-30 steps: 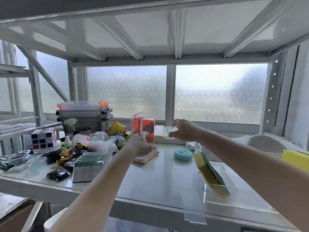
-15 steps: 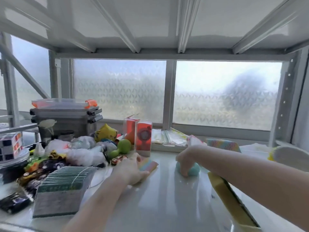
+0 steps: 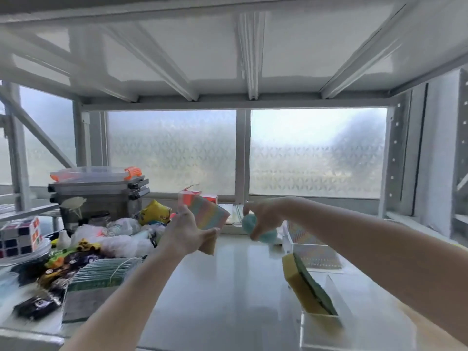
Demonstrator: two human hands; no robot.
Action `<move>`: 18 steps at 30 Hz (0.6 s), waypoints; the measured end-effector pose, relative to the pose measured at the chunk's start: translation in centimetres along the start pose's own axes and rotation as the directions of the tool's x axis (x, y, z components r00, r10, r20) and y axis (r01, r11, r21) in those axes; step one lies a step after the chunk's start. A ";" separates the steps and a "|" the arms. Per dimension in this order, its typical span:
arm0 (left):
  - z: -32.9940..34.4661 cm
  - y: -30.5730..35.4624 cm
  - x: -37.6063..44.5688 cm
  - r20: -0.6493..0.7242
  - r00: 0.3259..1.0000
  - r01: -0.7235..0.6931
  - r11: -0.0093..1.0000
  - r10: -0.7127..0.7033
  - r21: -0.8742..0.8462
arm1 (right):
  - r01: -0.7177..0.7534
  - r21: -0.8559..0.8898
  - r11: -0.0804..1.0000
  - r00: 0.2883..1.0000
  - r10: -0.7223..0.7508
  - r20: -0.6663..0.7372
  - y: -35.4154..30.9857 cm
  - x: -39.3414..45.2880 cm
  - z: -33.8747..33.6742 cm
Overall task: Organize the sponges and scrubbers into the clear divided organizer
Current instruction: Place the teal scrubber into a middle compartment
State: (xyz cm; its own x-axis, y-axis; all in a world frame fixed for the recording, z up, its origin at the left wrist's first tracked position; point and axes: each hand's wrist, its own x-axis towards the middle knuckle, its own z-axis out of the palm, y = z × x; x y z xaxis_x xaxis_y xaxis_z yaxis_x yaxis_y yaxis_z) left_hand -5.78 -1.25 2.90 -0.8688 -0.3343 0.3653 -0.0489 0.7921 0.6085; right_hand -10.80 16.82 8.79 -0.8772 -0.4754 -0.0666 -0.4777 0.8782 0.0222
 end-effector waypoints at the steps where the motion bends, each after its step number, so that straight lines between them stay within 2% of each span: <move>1: -0.3 0.9 -0.2 -0.042 0.998 -0.039 0.998 0.037 -0.045 | 0.006 0.050 0.999 0.999 -0.004 -0.044 0.6 -1.2 -0.8; 5: -1.4 6.4 -1.9 -0.187 0.976 -0.128 0.987 0.108 -0.098 | -0.001 0.235 0.972 0.974 0.054 -0.220 3.9 -6.7 -3.4; 8: -1.3 11.0 -3.4 -0.206 0.972 -0.146 0.978 0.114 -0.148 | -0.071 0.309 0.949 0.946 0.163 -0.282 7.2 -10.8 -4.2; 13: 1.3 16.6 -5.8 -0.095 0.978 -0.203 0.958 0.187 -0.202 | -0.171 0.404 0.898 0.912 0.299 -0.279 12.0 -16.3 -2.5; 18: 5.0 19.0 -7.5 0.016 0.978 -0.195 0.949 0.206 -0.246 | -0.205 0.456 0.866 0.912 0.338 -0.233 13.1 -18.6 0.7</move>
State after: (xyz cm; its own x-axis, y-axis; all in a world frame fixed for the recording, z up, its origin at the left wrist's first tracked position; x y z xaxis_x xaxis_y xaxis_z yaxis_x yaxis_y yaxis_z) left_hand -2.66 18.84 8.15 -0.8682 -0.1558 0.4712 0.2446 0.6917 0.6795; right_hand -0.76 37.23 9.61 -0.9725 -0.1482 0.1797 -0.2123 0.8815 -0.4219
